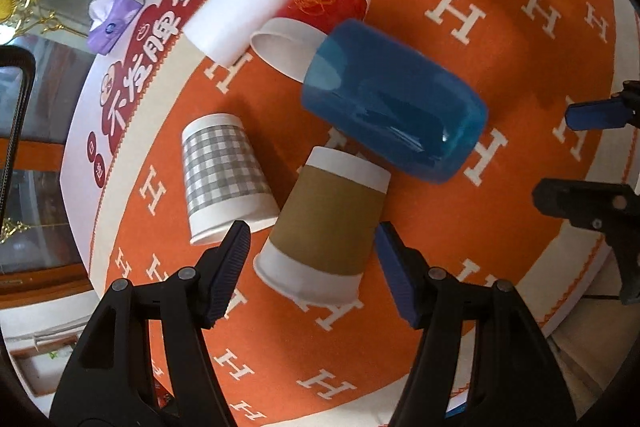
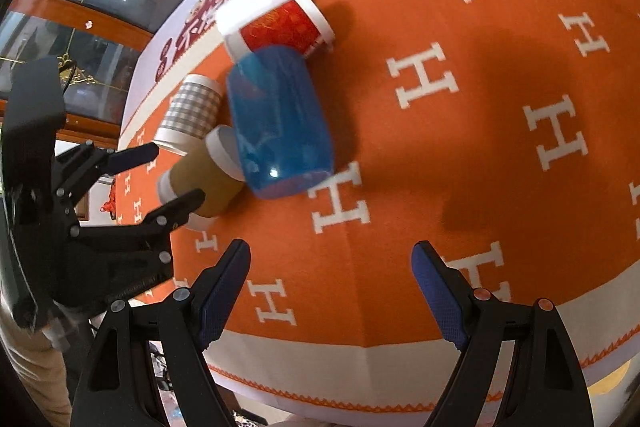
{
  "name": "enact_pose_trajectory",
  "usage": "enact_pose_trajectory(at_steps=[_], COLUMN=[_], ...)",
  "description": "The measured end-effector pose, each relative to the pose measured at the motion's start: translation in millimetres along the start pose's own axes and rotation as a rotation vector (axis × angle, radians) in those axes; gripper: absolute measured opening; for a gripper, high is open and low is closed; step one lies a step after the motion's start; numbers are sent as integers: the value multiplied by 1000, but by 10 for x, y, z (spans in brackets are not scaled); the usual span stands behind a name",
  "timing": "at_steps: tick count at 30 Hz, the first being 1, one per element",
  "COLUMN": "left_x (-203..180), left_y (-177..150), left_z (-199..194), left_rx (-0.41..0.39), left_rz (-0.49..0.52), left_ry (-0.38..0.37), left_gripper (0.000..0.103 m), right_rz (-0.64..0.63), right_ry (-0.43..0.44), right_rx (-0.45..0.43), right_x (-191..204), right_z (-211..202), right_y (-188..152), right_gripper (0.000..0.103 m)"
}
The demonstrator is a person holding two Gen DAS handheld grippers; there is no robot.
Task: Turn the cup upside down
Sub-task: 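Close the left gripper around the brown kraft cup's body, then lift the brown cup with the left gripper and rotate it rim-down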
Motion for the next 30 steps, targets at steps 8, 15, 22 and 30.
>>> enact_pose_trajectory(at_steps=[8, 15, 22, 30], left_x=[-122, -135, -114, -82], left_y=[53, 47, -40, -340], left_z=[293, 355, 211, -267], left_rx=[63, 56, 30, 23], left_rz=[45, 33, -61, -269], left_ry=[-11, 5, -26, -137], left_gripper=[62, 62, 61, 61], right_rz=[32, 38, 39, 47], right_ry=[-5, -8, -2, -4], right_rx=[28, 27, 18, -12], right_x=[-160, -188, -162, -92], right_z=[110, 111, 9, -151], right_y=[4, 47, -44, -162], right_gripper=[84, 84, 84, 84])
Point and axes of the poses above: each gripper's, at about its wrist camera, not at the fingertips, and z roughly the way its jaws point, x to its left, y to its top, the point moved 5 cm from there along z, roughly the way its jaws point, and after that the axes turned 3 degrees about -x, right-handed, at the moved point
